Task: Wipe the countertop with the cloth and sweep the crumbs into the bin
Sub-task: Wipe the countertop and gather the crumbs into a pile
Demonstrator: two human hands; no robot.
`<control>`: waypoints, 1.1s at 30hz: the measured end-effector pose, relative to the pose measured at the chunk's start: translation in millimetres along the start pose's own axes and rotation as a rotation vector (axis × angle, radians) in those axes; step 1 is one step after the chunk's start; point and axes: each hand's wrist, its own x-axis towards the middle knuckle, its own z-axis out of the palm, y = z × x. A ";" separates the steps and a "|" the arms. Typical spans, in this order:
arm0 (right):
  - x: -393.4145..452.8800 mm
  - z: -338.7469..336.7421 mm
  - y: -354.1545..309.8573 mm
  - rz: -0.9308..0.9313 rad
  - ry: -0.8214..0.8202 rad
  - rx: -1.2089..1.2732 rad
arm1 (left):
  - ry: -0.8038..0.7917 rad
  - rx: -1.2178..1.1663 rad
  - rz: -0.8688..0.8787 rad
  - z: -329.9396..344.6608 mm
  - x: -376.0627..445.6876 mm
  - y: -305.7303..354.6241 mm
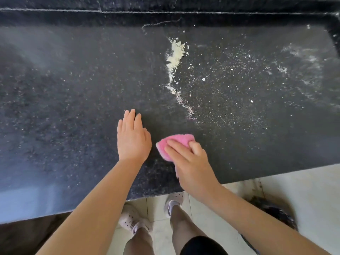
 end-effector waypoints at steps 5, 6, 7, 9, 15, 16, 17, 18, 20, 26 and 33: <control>-36.0 0.1 23.6 -0.063 -0.130 -0.076 | 0.016 0.082 -0.025 6.6 -2.6 2.7; -36.7 -3.6 32.6 -0.068 -0.158 -0.094 | 0.015 0.090 -0.031 6.4 -2.1 3.2; -34.8 -8.2 43.3 -0.066 -0.161 -0.107 | 0.012 0.100 -0.036 6.6 -1.8 3.1; -25.2 -15.4 71.1 -0.025 -0.123 -0.108 | 0.006 0.113 -0.045 7.4 -1.6 2.9; 31.7 -29.0 138.0 0.061 0.047 -0.069 | 0.029 0.112 -0.066 9.3 -1.1 6.1; 36.5 -31.5 135.9 0.033 0.052 -0.048 | 0.033 0.111 -0.066 9.1 -0.8 6.3; 38.0 -34.1 129.4 -0.014 0.056 -0.030 | 0.039 0.112 -0.066 9.5 -0.5 6.4; 35.9 -35.5 118.8 -0.070 0.060 -0.018 | 0.045 0.115 -0.067 9.5 -0.1 6.7; 21.2 -33.9 89.0 -0.157 0.050 0.006 | 0.055 0.117 -0.068 10.1 -0.1 6.8; -53.0 -7.9 42.1 -0.154 -0.080 0.004 | 0.076 0.127 -0.061 13.1 -1.2 6.4; -42.7 -37.7 131.1 0.040 -0.055 -0.130 | 0.095 0.138 -0.063 14.1 -1.2 6.6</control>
